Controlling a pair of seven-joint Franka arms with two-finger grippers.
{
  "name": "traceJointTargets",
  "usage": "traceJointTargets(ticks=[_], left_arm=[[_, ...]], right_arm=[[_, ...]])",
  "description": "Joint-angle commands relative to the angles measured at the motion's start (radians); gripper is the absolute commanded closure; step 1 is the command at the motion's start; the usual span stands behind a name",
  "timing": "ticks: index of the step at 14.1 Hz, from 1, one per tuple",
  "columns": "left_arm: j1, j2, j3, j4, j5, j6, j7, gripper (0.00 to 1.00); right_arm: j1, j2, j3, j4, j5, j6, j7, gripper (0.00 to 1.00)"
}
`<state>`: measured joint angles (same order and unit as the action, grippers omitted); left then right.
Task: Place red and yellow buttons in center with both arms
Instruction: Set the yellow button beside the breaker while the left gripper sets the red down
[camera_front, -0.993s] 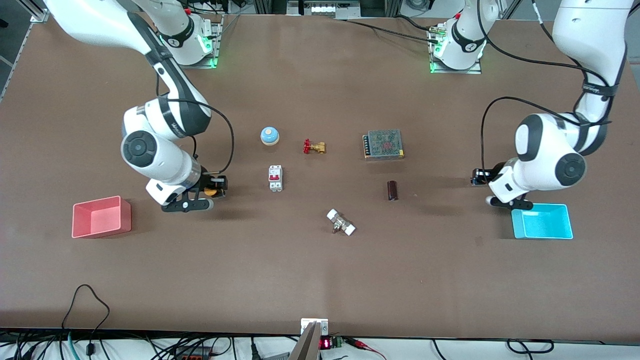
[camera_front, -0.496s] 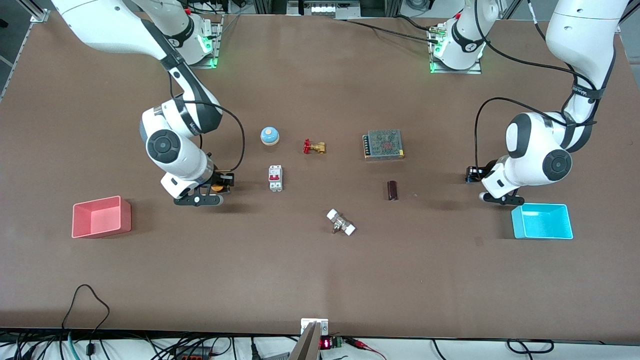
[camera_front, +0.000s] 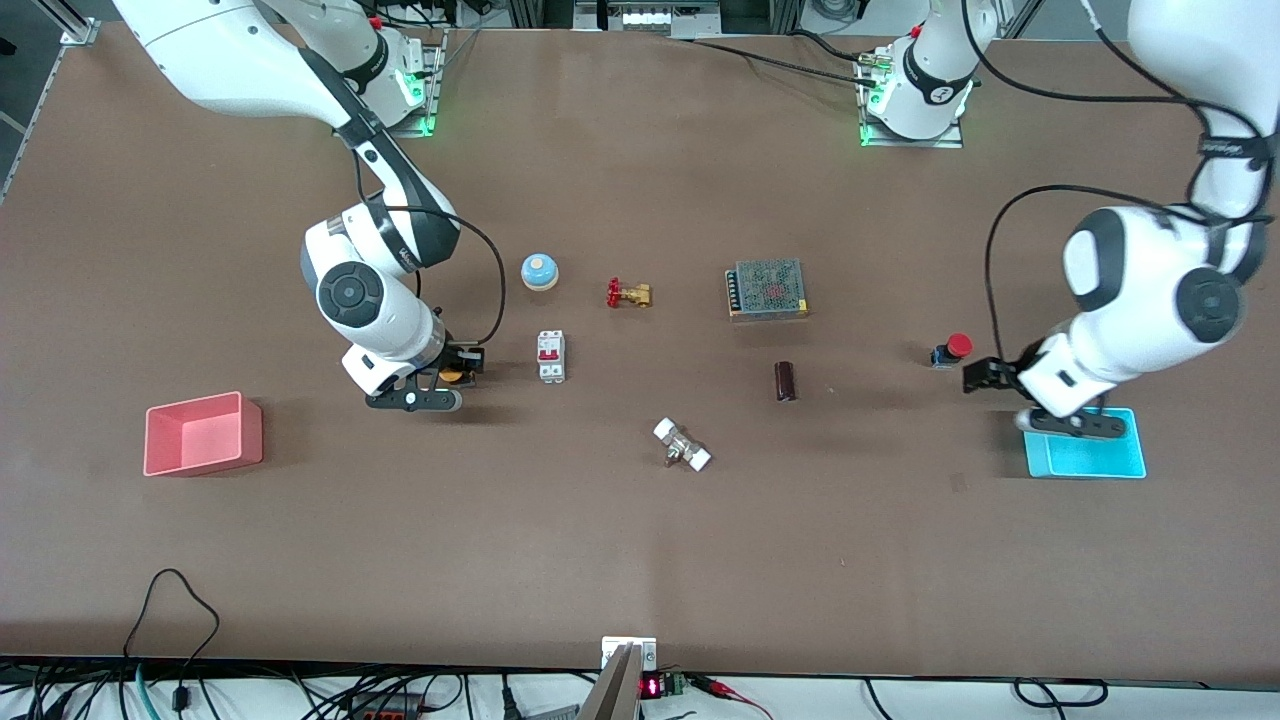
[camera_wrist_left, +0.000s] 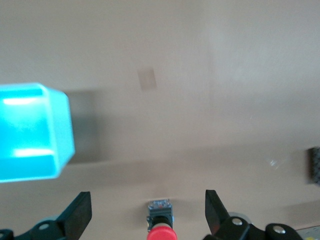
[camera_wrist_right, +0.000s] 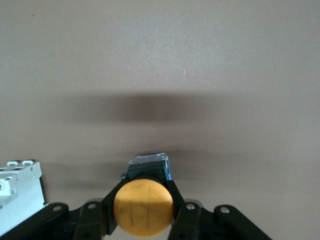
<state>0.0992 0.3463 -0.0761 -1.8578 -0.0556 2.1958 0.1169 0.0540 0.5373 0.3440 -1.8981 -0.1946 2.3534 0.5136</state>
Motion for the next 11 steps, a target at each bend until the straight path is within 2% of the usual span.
traceJointTargets(ticks=[1, 3, 4, 7, 9, 10, 11], left_arm=[[-0.006, 0.008, 0.027, 0.161, -0.013, -0.147, -0.023, 0.0], [-0.006, 0.007, 0.038, 0.251, -0.006, -0.221, -0.057, 0.0], [-0.006, 0.003, 0.044, 0.294, -0.004, -0.255, -0.087, 0.0], [0.004, -0.009, 0.042, 0.419, -0.003, -0.413, -0.157, 0.0], [0.0, -0.062, 0.036, 0.422, 0.013, -0.459, -0.172, 0.0], [-0.003, -0.088, 0.027, 0.419, 0.043, -0.478, -0.165, 0.0], [-0.006, -0.102, 0.021, 0.413, 0.068, -0.485, -0.155, 0.0]], right_arm=[[0.006, 0.009, 0.006, -0.007, -0.02, 0.03, 0.031, 0.7], [0.006, 0.01, 0.006, -0.007, -0.02, 0.03, 0.037, 0.65], [0.006, 0.012, 0.006, -0.007, -0.02, 0.03, 0.037, 0.56], [0.006, 0.012, 0.004, -0.007, -0.02, 0.032, 0.037, 0.45], [0.004, 0.009, 0.006, -0.003, -0.019, 0.032, 0.037, 0.22], [0.0, -0.002, 0.006, 0.007, -0.014, 0.03, 0.029, 0.05], [-0.011, -0.017, 0.006, 0.03, -0.009, 0.02, 0.016, 0.0]])
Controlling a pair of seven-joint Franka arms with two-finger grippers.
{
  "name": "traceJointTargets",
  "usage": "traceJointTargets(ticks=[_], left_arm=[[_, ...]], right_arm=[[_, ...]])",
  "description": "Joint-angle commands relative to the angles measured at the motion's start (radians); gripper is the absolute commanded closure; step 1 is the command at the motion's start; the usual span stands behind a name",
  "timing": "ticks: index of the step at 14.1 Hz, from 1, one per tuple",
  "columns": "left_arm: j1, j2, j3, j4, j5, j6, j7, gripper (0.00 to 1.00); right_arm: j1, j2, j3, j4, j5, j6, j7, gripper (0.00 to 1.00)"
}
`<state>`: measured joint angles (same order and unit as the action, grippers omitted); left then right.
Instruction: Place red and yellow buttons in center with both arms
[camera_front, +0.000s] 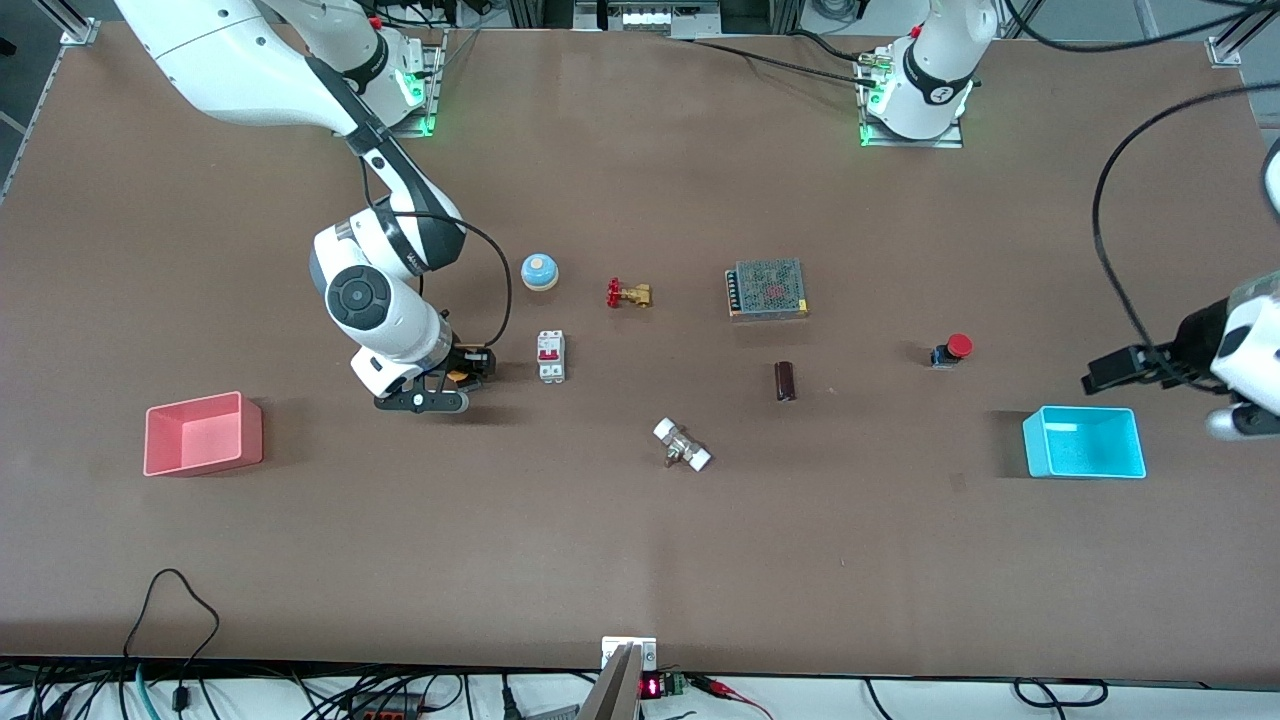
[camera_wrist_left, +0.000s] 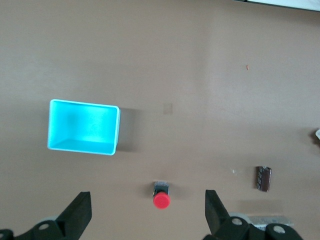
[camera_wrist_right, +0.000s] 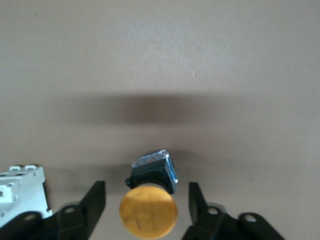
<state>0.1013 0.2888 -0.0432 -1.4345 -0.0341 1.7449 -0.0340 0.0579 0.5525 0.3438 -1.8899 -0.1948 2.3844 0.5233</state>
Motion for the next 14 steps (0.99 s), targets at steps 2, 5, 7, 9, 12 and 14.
traceJointTargets(ticks=[2, 5, 7, 9, 12, 14], left_arm=[[-0.011, -0.054, -0.03, -0.014, 0.048, -0.053, -0.007, 0.0], [0.001, -0.054, -0.027, -0.017, 0.036, -0.061, -0.012, 0.0], [-0.002, -0.053, -0.029, -0.004, 0.039, -0.099, -0.015, 0.0], [-0.005, -0.053, -0.029, 0.0, 0.034, -0.101, -0.021, 0.0], [0.001, -0.06, -0.02, 0.037, 0.007, -0.104, -0.023, 0.0], [0.001, -0.059, -0.018, 0.045, -0.024, -0.104, -0.047, 0.0]], right_arm=[[-0.048, -0.11, 0.006, 0.04, -0.003, -0.063, -0.009, 0.0], [-0.111, -0.241, 0.0, 0.095, 0.114, -0.218, -0.295, 0.0], [-0.141, -0.304, -0.05, 0.171, 0.193, -0.389, -0.429, 0.0], [-0.139, -0.336, -0.135, 0.288, 0.195, -0.576, -0.48, 0.0], [-0.112, -0.336, -0.276, 0.462, 0.196, -0.749, -0.497, 0.0], [-0.078, -0.354, -0.363, 0.477, 0.23, -0.757, -0.497, 0.0]])
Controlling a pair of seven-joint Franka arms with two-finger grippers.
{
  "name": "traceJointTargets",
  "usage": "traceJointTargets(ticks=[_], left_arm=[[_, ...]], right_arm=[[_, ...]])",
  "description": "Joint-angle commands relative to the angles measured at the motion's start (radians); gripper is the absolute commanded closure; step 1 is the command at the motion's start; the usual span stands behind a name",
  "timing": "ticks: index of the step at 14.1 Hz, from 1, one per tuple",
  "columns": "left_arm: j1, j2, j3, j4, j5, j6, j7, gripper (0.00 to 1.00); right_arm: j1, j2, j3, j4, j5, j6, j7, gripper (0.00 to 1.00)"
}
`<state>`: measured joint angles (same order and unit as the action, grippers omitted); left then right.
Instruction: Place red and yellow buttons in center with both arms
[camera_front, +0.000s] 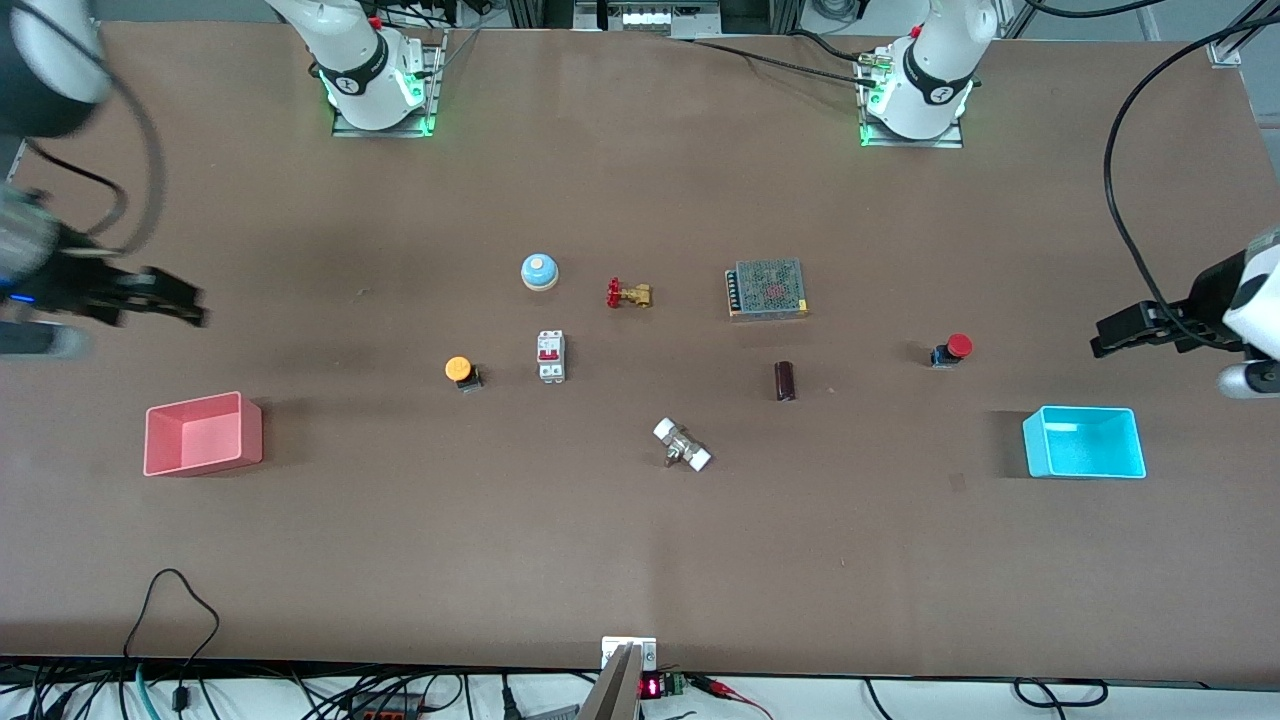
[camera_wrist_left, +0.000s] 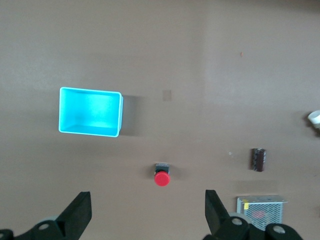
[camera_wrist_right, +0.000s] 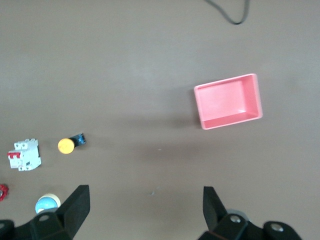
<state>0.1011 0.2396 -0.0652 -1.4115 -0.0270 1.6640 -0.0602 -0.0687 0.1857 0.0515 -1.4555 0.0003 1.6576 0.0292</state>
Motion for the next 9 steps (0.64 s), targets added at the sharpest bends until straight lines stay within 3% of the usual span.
traceJointTargets(ticks=[1, 3, 7, 9], left_arm=[[0.005, -0.016, 0.005, 0.02, -0.025, -0.027, -0.018, 0.0], [0.005, -0.028, 0.004, 0.009, -0.002, -0.047, -0.012, 0.0], [0.006, -0.036, -0.004, 0.006, 0.015, -0.101, -0.007, 0.0], [0.006, -0.037, -0.005, 0.008, 0.015, -0.107, -0.006, 0.0]], right_arm=[[0.067, -0.003, -0.099, 0.043, 0.052, -0.057, -0.005, 0.0], [0.101, -0.067, -0.116, 0.0, 0.067, -0.122, -0.002, 0.0], [0.139, -0.188, -0.119, -0.147, 0.021, -0.116, 0.001, 0.0], [0.136, -0.187, -0.113, -0.148, 0.02, -0.11, 0.001, 0.0]])
